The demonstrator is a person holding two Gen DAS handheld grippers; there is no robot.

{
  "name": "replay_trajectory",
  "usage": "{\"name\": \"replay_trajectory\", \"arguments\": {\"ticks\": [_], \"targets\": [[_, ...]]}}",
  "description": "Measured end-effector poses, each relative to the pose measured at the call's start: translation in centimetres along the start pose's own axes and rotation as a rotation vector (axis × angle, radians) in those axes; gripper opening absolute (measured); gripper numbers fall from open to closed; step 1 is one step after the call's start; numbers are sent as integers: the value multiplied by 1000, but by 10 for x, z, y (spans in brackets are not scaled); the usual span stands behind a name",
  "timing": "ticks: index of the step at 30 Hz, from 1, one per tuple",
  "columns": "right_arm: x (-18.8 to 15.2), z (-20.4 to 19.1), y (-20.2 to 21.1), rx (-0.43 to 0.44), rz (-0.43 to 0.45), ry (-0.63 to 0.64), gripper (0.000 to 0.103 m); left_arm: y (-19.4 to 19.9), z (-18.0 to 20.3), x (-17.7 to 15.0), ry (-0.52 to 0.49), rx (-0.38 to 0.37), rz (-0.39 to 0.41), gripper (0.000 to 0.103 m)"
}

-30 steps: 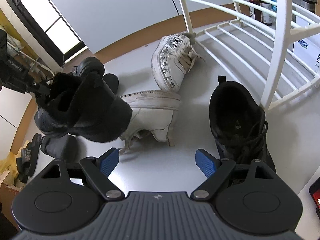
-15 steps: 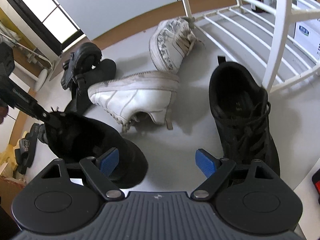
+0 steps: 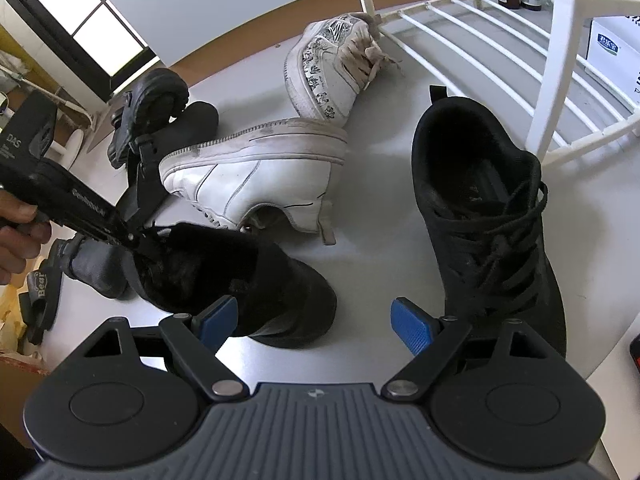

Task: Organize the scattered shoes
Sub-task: 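Carry the black sneaker down beside the white sneaker and open the left tool, then lower the right tool onto a black sneaker's heel collar and close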

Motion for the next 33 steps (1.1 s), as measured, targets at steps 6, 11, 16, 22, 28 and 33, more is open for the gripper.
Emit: {"name": "replay_trajectory", "arguments": {"ticks": [6, 11, 16, 22, 28, 33], "targets": [[7, 4, -18, 4, -23, -17, 87, -11, 13, 6, -70, -17, -48, 69], [12, 9, -23, -33, -44, -30, 87, 6, 2, 3, -43, -26, -24, 72], [12, -2, -13, -29, -40, -14, 87, 54, -10, -13, -71, -43, 97, 80], [11, -22, 6, -7, 8, -47, 87, 82, -32, -38, -8, -53, 195, 80], [2, -46, 18, 62, 61, -173, 87, 113, -48, -62, 52, -33, 360, 80], [-5, -56, 13, 56, 83, -227, 88, 109, -50, -70, 54, -108, 383, 81]]}}
Point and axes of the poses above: each gripper's, at about its wrist camera, not at the fingertips, and y roughly against the way its jaws point, z to its right, x to its top, the point moved 2 cm from there along -y, roughly the way its jaws point, and after that the axes turned 6 degrees about y, right-handed, at the moved point
